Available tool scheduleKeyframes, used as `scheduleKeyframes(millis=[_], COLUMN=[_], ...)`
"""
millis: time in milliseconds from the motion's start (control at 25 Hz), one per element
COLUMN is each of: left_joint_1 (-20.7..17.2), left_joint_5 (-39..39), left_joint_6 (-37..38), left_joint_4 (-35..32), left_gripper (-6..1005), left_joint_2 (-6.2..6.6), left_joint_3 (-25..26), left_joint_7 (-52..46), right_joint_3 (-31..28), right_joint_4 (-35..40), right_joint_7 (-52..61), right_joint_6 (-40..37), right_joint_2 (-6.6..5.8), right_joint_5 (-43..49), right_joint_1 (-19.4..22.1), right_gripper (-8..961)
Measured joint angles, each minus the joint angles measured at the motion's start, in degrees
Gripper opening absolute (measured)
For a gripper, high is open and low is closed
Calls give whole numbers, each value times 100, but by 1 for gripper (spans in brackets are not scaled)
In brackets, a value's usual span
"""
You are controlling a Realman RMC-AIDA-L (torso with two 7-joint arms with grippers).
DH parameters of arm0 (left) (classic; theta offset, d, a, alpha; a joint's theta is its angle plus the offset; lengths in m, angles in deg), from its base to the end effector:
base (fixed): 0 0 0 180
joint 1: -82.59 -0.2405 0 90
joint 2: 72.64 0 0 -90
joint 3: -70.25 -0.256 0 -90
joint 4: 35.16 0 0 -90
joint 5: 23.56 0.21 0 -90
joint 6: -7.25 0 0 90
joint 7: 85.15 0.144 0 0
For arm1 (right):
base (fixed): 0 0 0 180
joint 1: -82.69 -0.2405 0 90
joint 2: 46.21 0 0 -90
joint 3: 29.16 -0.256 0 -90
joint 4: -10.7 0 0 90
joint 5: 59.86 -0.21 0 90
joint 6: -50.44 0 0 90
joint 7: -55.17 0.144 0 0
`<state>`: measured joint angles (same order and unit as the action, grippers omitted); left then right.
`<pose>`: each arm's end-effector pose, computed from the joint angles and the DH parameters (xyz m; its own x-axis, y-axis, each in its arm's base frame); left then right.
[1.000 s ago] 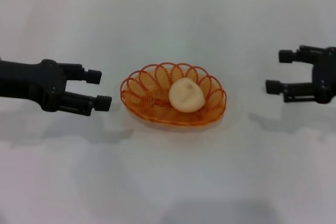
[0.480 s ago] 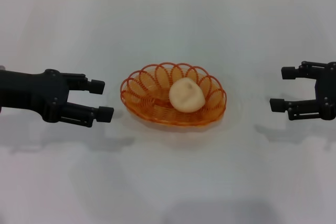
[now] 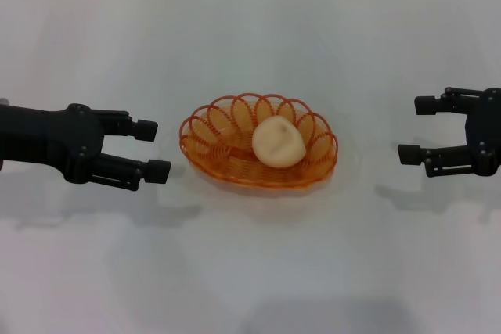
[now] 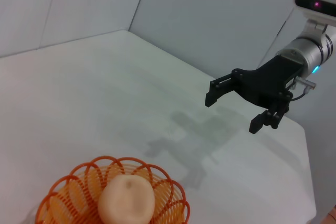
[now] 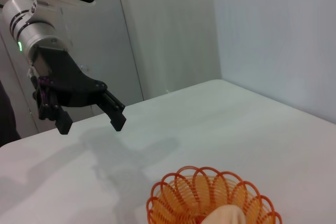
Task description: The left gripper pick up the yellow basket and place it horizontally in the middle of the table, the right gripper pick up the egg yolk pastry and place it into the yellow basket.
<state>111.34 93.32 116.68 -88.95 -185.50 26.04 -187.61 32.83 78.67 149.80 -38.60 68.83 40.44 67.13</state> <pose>-0.2450 0.3086 0.0692 0.8040 0.4967 0.3269 0.4992 -0.8625 0.0828 0.2365 0.3065 0.0547 0.8733 -0.2488 -0.4189 -0.3625 -0.9063 -0.2174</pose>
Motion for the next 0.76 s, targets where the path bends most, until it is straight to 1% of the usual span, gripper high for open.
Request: scheduleKeyframes(millis=[760], left_joint_1=[43], left_joint_5=[-24], left_joint_6=[-13], left_joint_4=[0], left_gripper=[888], left_joint_2=[-8], left_joint_3=[1], left_joint_7=[2], right_joint_3=[22], right_joint_4=[63], right_joint_7=[37], right_joint_6=[39], right_joint_2=[1], right_joint_5=[-2], right_joint_1=[-17], right_gripper=[870])
